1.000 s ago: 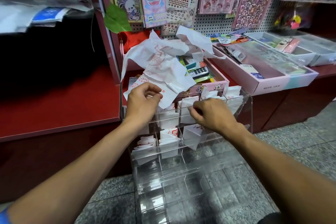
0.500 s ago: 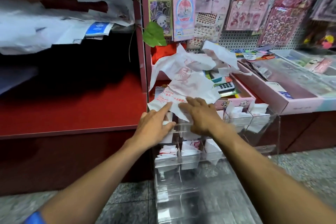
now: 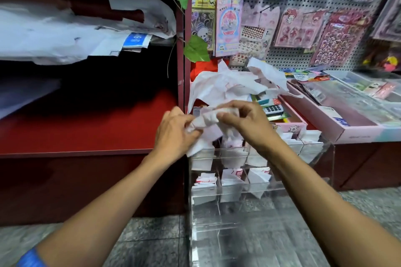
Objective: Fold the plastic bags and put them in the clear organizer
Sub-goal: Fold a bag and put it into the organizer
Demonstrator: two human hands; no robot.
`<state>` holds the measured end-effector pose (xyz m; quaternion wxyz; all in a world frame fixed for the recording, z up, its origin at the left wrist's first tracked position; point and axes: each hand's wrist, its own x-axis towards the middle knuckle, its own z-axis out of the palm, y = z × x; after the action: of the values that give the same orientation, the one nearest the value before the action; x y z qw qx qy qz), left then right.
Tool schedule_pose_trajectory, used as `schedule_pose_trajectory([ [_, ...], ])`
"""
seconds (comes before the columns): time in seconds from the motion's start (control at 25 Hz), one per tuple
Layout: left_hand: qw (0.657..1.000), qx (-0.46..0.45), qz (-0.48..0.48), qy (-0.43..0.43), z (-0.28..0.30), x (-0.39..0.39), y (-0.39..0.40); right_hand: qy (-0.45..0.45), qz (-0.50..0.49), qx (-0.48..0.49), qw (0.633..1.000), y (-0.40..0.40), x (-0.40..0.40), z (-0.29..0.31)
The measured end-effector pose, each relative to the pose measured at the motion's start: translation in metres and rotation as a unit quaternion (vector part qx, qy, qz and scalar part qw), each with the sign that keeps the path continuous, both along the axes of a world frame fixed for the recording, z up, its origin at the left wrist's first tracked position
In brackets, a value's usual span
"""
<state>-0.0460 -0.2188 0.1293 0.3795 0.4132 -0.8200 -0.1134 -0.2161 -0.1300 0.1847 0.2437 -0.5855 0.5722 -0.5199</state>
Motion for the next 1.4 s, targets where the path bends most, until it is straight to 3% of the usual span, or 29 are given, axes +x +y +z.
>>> schedule_pose_trajectory([
  [0.08,0.998,-0.010,-0.020,0.067,0.016,0.021,-0.007,-0.115,-0.019,-0.050,0.992,-0.003,0.019,0.015],
  [0.16,0.972,0.092,-0.090,0.196,0.036,0.051,-0.005,-0.195,-0.046,-0.075,0.977,-0.010,0.033,0.022],
  [0.24,0.922,0.210,-0.113,0.306,0.049,0.085,0.001,-0.219,-0.001,-0.070,0.973,-0.021,0.041,0.019],
  [0.36,0.895,0.267,-0.046,0.354,0.052,0.133,0.009,-0.187,0.145,0.042,0.971,-0.035,0.069,0.011],
  [0.44,0.886,0.296,-0.003,0.357,0.048,0.160,0.011,-0.106,0.147,0.105,0.978,-0.044,0.093,0.003],
  [0.6,0.901,0.325,0.055,0.284,0.039,0.206,0.001,-0.028,0.015,0.122,0.992,-0.073,0.113,-0.009],
  [0.8,0.924,0.323,0.130,0.155,0.030,0.235,-0.016,0.259,-0.045,0.054,0.963,-0.096,0.123,-0.014],
  [0.88,0.921,0.307,0.153,0.184,0.033,0.235,-0.020,0.247,-0.077,0.034,0.965,-0.100,0.131,-0.011],
  [0.92,0.921,0.301,0.154,0.196,0.034,0.237,-0.022,0.190,-0.074,0.036,0.978,-0.100,0.136,-0.010],
  [1.0,0.935,0.301,0.121,0.139,0.036,0.241,-0.027,0.131,-0.084,0.025,0.987,-0.104,0.139,-0.012],
  [1.08,0.959,0.277,0.064,0.010,0.037,0.240,-0.025,0.218,-0.095,-0.030,0.971,-0.102,0.143,-0.010],
  [1.12,0.966,0.258,0.031,-0.010,0.035,0.236,-0.024,0.248,-0.077,-0.075,0.963,-0.102,0.146,-0.008],
  [1.28,0.974,0.205,-0.059,0.073,0.028,0.196,-0.010,0.256,0.054,-0.216,0.941,-0.102,0.176,-0.008],
  [1.4,0.963,0.200,0.037,0.176,0.016,0.175,-0.013,0.174,0.044,-0.189,0.965,-0.098,0.194,-0.019],
])
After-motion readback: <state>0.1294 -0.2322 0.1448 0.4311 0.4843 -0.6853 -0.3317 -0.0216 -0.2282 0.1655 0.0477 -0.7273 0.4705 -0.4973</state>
